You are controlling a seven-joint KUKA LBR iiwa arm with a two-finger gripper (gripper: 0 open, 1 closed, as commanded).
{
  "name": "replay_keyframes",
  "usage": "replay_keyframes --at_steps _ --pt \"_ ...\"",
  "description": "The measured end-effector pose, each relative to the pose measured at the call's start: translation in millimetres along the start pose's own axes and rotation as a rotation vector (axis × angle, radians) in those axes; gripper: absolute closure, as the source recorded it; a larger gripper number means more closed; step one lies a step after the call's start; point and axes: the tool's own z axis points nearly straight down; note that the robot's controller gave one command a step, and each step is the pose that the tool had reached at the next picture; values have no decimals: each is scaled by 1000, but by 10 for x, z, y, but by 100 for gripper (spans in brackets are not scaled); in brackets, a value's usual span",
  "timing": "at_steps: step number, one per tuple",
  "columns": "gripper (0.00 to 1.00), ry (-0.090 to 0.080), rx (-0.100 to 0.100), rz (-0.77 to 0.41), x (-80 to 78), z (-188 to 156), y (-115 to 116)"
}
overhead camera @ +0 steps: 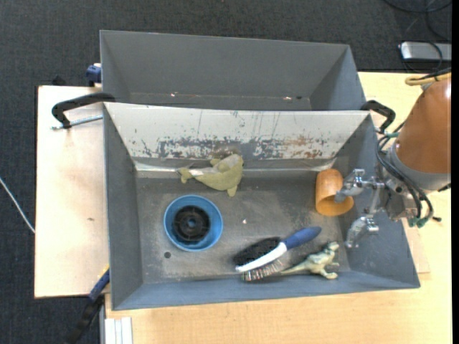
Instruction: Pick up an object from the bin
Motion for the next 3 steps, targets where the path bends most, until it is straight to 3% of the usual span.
replay_keyframes --at_steps 1,2,3 --pt "0 -2 0 0 6 1126 164" --pt "100 -7 1 -1 -9 1091 161" --pt "100 -10 5 -463 -330 -362 -106"
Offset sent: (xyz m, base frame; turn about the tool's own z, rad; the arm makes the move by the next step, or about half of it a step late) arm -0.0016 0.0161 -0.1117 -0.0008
